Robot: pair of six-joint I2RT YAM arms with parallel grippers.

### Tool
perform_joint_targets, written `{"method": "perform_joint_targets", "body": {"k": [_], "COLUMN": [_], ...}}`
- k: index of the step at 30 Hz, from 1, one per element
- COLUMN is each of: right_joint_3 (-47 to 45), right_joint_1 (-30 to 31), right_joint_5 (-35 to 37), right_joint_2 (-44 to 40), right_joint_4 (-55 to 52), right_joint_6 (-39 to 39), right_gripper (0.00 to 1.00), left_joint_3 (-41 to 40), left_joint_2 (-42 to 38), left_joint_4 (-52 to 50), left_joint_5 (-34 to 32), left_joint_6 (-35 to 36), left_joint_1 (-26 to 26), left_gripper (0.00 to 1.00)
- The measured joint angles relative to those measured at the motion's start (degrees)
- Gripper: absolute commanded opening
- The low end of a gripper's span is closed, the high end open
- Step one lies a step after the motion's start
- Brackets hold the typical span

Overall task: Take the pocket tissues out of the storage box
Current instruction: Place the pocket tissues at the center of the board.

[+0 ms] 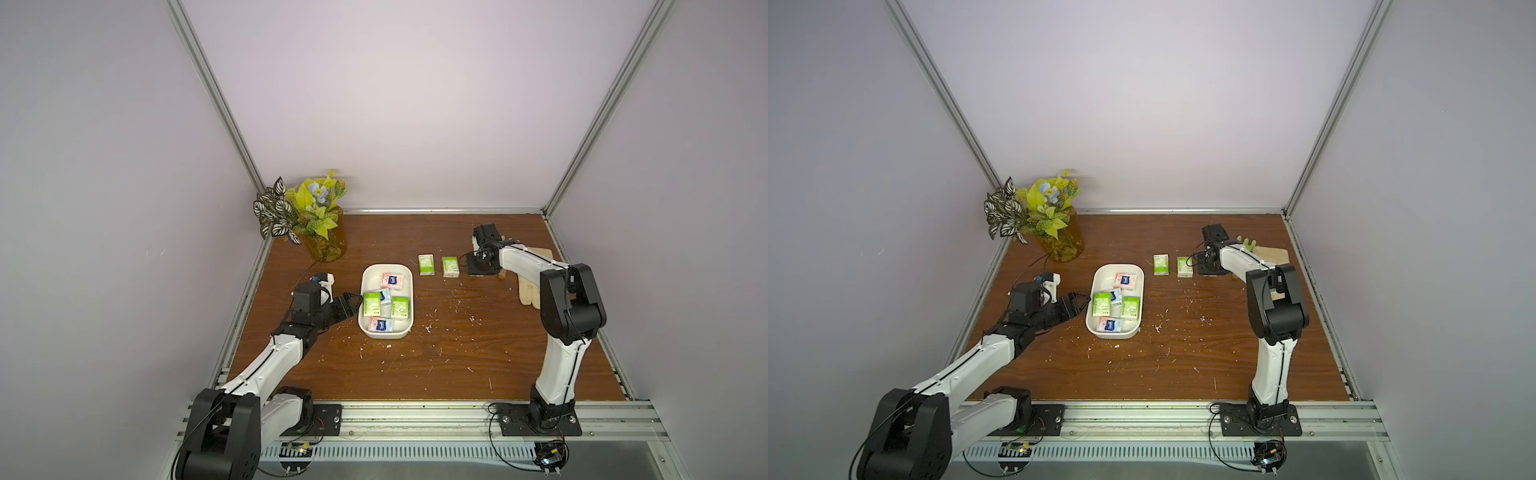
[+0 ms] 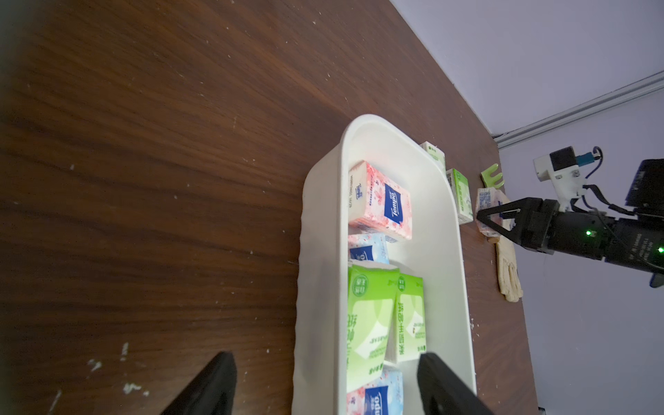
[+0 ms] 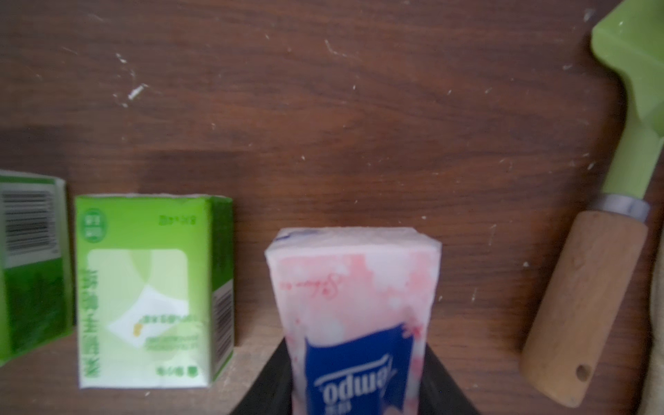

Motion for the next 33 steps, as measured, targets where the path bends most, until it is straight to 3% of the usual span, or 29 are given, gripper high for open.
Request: {"method": "perform_joint_targets", "body": {"k": [11,18,33], "right_joint_3": [1.0,1.0,6.5], "right_joint_1": [-0.3,-0.3,0.2], "right_joint_5": [0.1,0.0,1.9], "right_joint_2": [2.4,2.4,0.3], "right_joint_4": [-0.8,-0.9,-4.9], "right_joint_6": [0.3,0.3,-2.3], "right_gripper": [0.48,0.61,0.77], "left_joint_3": [0.0,0.0,0.2], "left_joint_2": [0.0,0.0,-2.7], "left_joint_4": [0.0,-0.1,-2.3], "left_joint_5": [0.0,-0.1,-0.1], "left_joint_6": [0.2,0.3,0.7], "left_joint_1": [0.0,0.0,0.0], "left_gripper": [0.76,0.76,0.77]}}
